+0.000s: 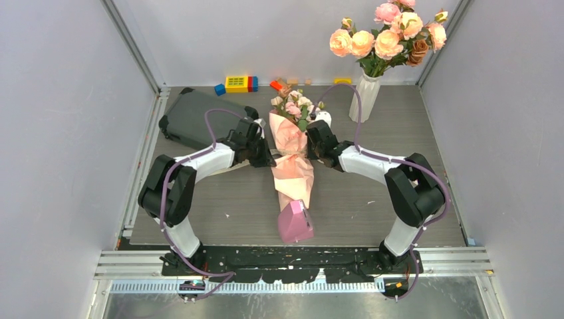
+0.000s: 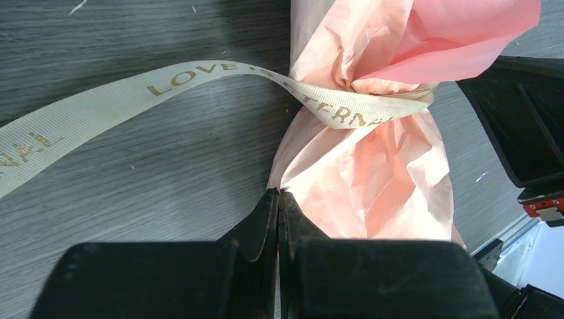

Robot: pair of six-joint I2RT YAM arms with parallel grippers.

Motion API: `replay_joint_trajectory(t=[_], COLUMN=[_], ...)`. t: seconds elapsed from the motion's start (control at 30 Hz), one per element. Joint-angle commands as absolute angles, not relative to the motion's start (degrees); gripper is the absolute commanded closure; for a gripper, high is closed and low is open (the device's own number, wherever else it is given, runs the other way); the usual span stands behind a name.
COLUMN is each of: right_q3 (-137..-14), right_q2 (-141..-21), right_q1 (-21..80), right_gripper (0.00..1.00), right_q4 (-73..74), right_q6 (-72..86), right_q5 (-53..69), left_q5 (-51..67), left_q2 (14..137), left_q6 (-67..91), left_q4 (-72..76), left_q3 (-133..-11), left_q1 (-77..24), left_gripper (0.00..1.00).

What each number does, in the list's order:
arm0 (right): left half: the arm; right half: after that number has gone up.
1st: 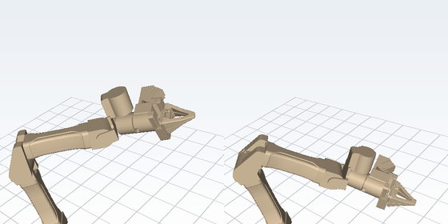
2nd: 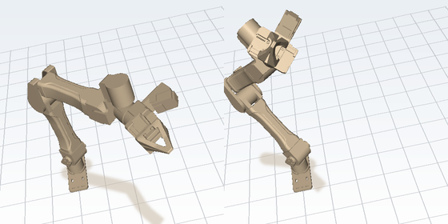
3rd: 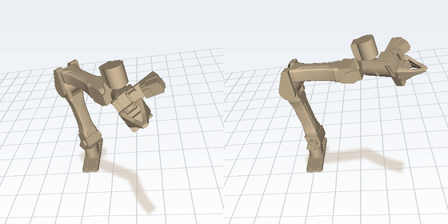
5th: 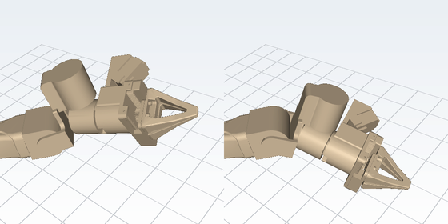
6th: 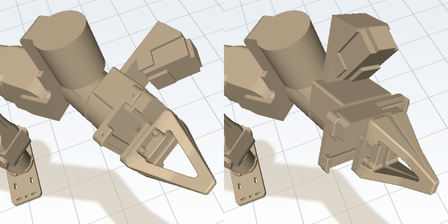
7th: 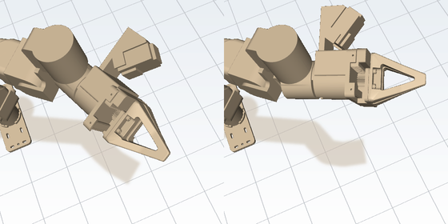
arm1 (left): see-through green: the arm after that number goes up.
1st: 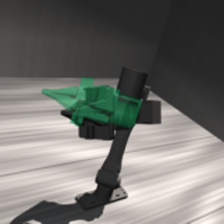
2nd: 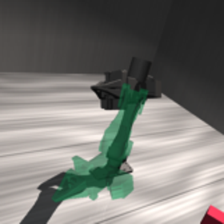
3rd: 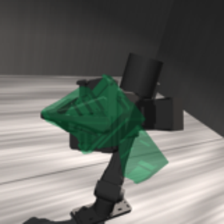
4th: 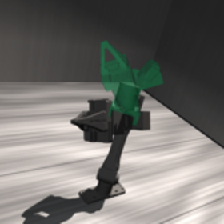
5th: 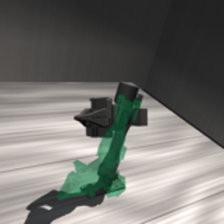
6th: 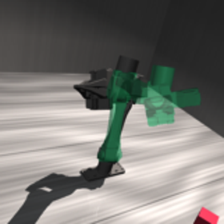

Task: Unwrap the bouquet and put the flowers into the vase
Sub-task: Untie the ribbon from the wrapping paper.

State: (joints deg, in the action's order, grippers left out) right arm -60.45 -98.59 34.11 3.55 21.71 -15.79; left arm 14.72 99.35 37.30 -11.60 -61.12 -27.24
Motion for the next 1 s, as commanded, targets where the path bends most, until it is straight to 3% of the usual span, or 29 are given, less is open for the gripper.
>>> replay_joint_trajectory(t=[0.0, 0.57, 0.77, 0.97], right_q3=[-59.8, -55.8, -54.7, -56.7], right_q2=[-96.0, -97.3, -93.9, -92.2], right_q1=[33.8, 33.1, 30.7, 28.4], right_gripper=[1.00, 1.00, 0.99, 0.76], right_q4=[1.2, 1.1, -0.4, -0.4], right_q6=[24.3, 28.0, 22.7, 16.0], right_q5=[-21.3, -20.4, -12.0, 4.9], left_q5=[13.6, 13.4, 14.1, 14.5], left_q2=[96.2, 95.2, 95.1, 95.4], left_q6=[37.3, 37.0, 36.5, 36.3], left_q4=[-11.9, -12.2, -12.6, -12.5], left_q3=[-60.5, -59.9, -60.0, -60.3], left_q1=[-26.5, -25.9, -25.8, -25.7], left_gripper=[1.00, 1.00, 1.00, 1.00])
